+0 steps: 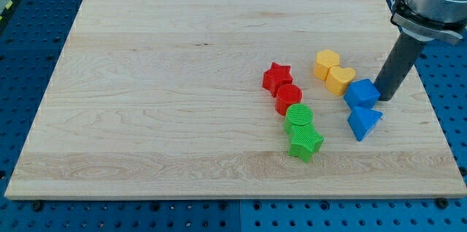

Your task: Slightly push the blue cube close to the yellow heart

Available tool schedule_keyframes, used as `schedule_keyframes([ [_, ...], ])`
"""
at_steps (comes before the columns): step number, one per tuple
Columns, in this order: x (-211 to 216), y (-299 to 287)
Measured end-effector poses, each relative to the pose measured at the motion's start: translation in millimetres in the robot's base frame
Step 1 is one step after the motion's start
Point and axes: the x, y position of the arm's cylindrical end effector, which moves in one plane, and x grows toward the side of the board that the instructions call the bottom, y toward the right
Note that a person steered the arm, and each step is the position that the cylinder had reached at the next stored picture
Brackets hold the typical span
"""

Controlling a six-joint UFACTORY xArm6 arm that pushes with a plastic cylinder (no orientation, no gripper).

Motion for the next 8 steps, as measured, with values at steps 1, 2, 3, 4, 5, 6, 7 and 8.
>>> schedule_keyframes([
  [1,-4,0],
  [2,-20,11],
  [3,13,50],
  [4,27,44],
  [5,0,8],
  [6,-5,7],
  [7,-5,-7],
  [8,-5,-11],
])
